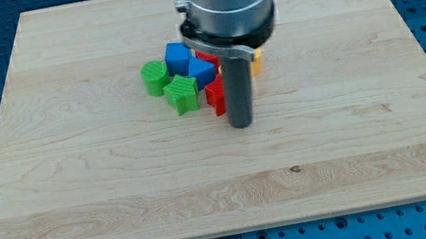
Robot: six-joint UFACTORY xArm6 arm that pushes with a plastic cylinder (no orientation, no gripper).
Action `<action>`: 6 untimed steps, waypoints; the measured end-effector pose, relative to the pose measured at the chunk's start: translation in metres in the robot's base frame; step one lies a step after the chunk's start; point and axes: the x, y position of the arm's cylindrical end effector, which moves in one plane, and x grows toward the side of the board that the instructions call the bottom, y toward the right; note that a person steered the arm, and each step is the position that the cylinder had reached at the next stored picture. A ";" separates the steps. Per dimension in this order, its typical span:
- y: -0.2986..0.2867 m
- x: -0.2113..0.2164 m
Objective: Move the yellow hexagon left a bit
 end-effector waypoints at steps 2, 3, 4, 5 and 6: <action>0.056 -0.028; 0.067 -0.063; 0.057 -0.087; 0.054 -0.103; 0.041 -0.110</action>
